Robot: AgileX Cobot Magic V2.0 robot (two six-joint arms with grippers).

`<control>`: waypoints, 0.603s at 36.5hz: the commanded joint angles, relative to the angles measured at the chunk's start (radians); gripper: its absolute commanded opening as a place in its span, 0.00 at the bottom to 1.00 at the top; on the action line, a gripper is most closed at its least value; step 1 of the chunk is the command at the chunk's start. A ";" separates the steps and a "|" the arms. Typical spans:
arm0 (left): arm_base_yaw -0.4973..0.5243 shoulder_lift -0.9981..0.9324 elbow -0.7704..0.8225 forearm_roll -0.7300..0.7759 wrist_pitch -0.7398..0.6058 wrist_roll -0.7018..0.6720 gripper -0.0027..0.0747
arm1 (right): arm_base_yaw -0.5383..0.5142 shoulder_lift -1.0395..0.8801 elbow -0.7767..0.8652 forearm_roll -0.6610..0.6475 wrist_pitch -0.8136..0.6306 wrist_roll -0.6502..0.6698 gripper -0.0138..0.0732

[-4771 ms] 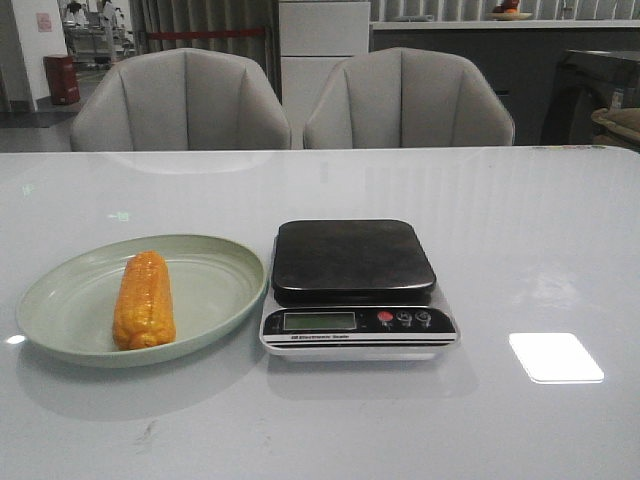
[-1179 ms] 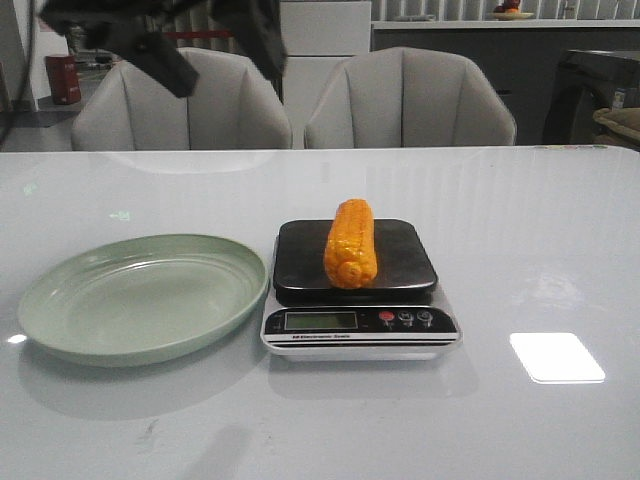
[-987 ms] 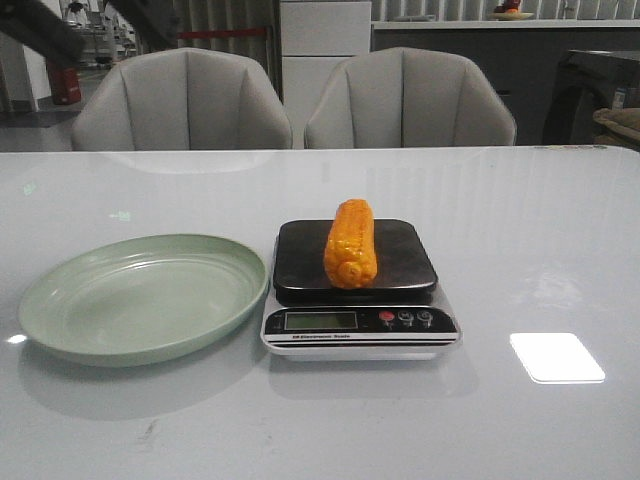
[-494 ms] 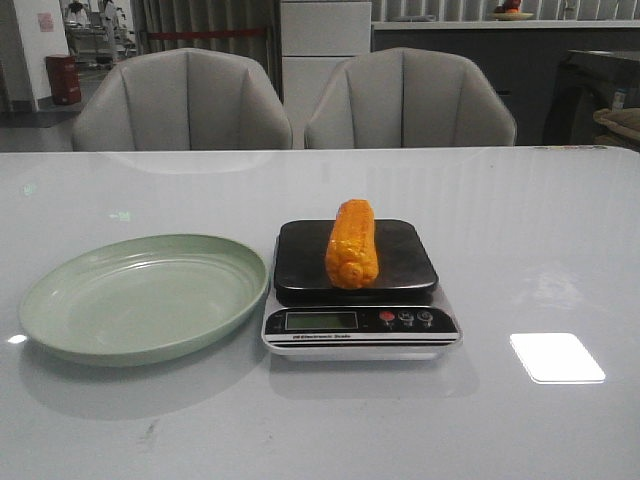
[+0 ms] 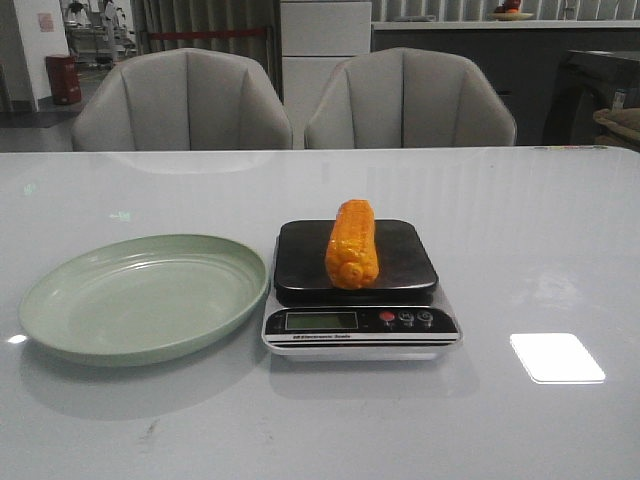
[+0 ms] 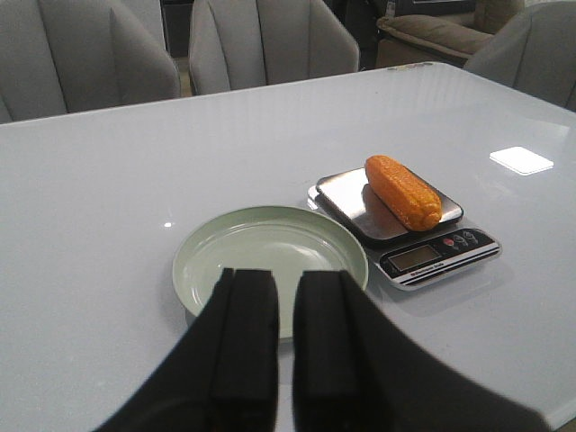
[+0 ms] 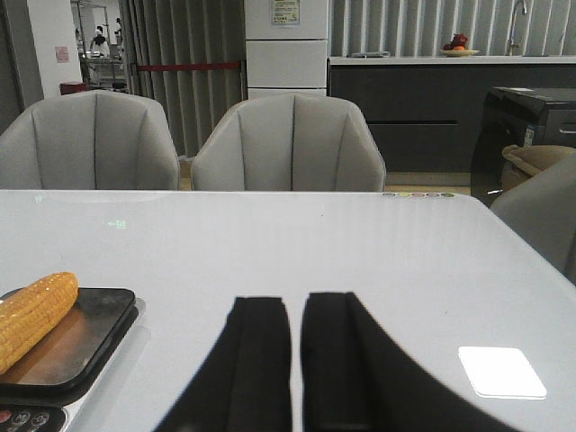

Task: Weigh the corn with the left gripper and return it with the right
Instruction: 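Withdraw the left gripper and let the corn rest on the scale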

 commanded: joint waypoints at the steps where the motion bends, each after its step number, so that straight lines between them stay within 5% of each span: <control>1: -0.001 -0.019 -0.019 0.000 -0.088 0.002 0.18 | -0.005 -0.018 0.010 -0.011 -0.087 -0.006 0.40; 11: -0.001 -0.019 -0.019 0.000 -0.094 0.002 0.18 | -0.002 -0.013 -0.039 -0.010 -0.199 -0.004 0.40; 22: -0.001 -0.019 -0.019 0.000 -0.101 0.002 0.18 | -0.002 0.322 -0.396 -0.010 0.180 -0.004 0.40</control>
